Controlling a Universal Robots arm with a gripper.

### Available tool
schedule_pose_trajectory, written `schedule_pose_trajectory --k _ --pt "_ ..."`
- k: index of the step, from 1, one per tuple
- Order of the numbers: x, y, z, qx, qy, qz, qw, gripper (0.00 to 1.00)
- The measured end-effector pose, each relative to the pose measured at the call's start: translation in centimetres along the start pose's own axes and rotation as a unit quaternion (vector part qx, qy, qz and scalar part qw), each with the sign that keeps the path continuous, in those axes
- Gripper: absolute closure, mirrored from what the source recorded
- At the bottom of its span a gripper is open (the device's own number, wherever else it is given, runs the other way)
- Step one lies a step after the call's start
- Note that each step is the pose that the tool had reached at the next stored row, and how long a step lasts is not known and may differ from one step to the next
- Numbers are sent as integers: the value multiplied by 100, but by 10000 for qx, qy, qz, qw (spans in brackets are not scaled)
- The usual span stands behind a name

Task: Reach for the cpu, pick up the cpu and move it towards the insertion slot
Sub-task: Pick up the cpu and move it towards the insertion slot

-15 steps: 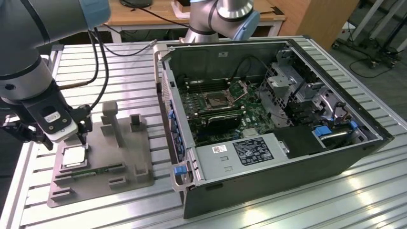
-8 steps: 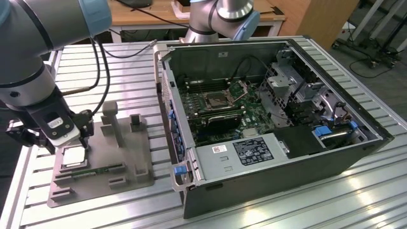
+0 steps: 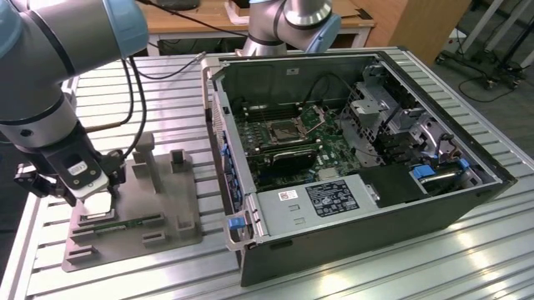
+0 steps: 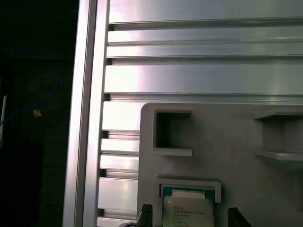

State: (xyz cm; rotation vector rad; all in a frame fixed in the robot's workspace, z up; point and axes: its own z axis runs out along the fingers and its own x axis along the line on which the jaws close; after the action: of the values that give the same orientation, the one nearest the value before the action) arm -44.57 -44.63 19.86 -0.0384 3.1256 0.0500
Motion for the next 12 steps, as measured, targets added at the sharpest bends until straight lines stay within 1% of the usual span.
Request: schedule_pose_trajectory --k 3,5,6,9,12 --pt "0 -4 27 23 1 0 10000 29" --pt "1 -5 61 24 0 0 10000 28" --pt "1 -6 78 24 1 1 10000 22" --pt "3 -12 134 24 -1 18 10000 22" --pt "4 -17 188 25 -3 98 9999 22"
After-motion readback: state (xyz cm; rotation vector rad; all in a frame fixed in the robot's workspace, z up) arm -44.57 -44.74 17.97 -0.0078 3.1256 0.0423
